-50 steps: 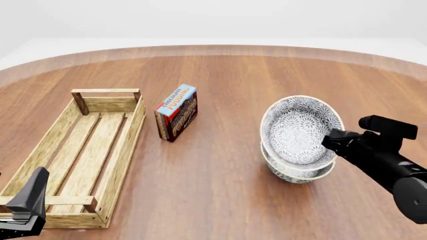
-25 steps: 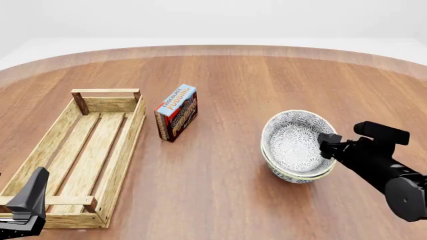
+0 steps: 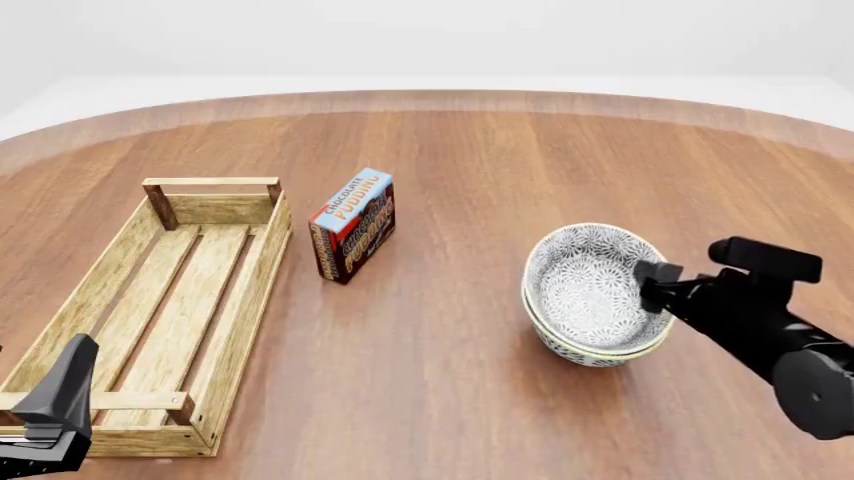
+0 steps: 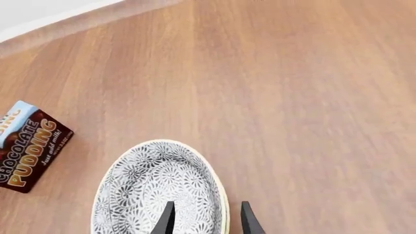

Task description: Stack the left bowl on the right bowl and place them in the tray.

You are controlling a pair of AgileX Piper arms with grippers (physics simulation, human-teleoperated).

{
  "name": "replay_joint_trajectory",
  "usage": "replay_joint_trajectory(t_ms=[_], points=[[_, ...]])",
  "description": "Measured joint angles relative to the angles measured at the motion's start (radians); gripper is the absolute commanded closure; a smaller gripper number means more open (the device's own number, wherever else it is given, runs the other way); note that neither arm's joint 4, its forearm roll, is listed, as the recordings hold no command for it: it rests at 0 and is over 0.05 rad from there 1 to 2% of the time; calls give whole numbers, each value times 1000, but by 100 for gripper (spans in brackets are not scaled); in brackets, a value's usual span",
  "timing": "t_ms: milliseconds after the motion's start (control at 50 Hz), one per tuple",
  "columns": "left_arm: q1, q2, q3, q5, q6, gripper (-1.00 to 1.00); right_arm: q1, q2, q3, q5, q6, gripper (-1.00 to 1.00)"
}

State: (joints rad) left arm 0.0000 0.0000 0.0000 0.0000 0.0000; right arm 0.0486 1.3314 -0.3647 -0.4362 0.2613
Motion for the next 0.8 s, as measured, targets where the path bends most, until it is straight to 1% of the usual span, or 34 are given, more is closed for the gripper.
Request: replay_joint_trajectory(t_ms=[80, 260, 400, 600, 800], points=[[0, 0, 0, 0, 0, -100, -8, -20, -11, 33, -24, -100], [0, 0, 0, 0, 0, -100, -37, -46, -44, 116, -125, -100], [0, 0, 0, 0, 0, -100, -47, -49, -55, 147, -179, -100], [0, 0, 0, 0, 0, -100, -21, -25, -40, 134, -217, -100], [0, 0, 0, 0, 0, -100, -1, 11, -22, 98, -226, -100]])
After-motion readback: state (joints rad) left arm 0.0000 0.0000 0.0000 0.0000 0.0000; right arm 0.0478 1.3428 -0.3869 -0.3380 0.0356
